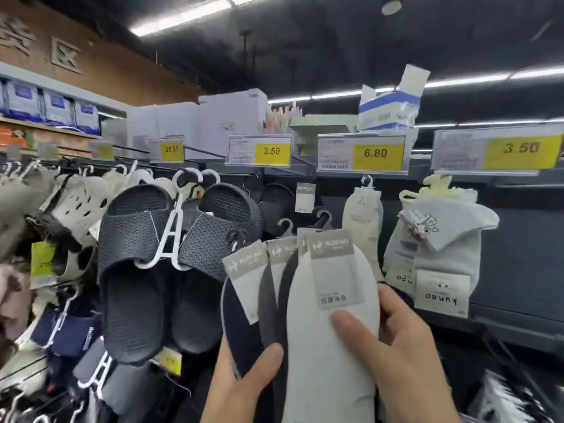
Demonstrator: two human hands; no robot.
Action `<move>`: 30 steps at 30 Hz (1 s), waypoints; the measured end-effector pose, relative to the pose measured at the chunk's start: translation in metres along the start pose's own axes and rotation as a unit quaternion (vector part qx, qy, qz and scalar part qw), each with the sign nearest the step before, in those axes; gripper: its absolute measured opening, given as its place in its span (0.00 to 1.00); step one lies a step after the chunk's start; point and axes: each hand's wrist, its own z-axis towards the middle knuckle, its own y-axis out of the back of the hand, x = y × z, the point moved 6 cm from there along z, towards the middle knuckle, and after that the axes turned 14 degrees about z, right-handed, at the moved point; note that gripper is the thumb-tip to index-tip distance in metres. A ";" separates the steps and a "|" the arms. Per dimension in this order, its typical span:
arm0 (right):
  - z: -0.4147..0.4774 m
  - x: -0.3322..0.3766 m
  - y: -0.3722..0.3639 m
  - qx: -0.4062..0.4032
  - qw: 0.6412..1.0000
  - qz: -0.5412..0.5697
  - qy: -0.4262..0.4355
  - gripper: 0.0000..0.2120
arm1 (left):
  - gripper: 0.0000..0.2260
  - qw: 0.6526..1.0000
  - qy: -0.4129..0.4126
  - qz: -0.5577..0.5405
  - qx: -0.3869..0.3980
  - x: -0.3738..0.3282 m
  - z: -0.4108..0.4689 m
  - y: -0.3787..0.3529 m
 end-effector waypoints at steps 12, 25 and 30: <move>0.125 -0.003 0.041 -0.160 0.983 -0.083 0.045 0.10 | 0.32 0.992 -0.120 0.048 0.006 -0.010 0.035 0.064; 0.251 -0.072 0.001 -0.087 0.928 -0.354 0.078 0.14 | 0.41 0.980 -0.135 0.005 0.146 -0.017 0.059 0.065; 0.259 -0.081 0.009 -0.098 0.909 -0.401 0.051 0.19 | 0.43 0.974 -0.165 0.017 0.156 -0.017 0.074 0.075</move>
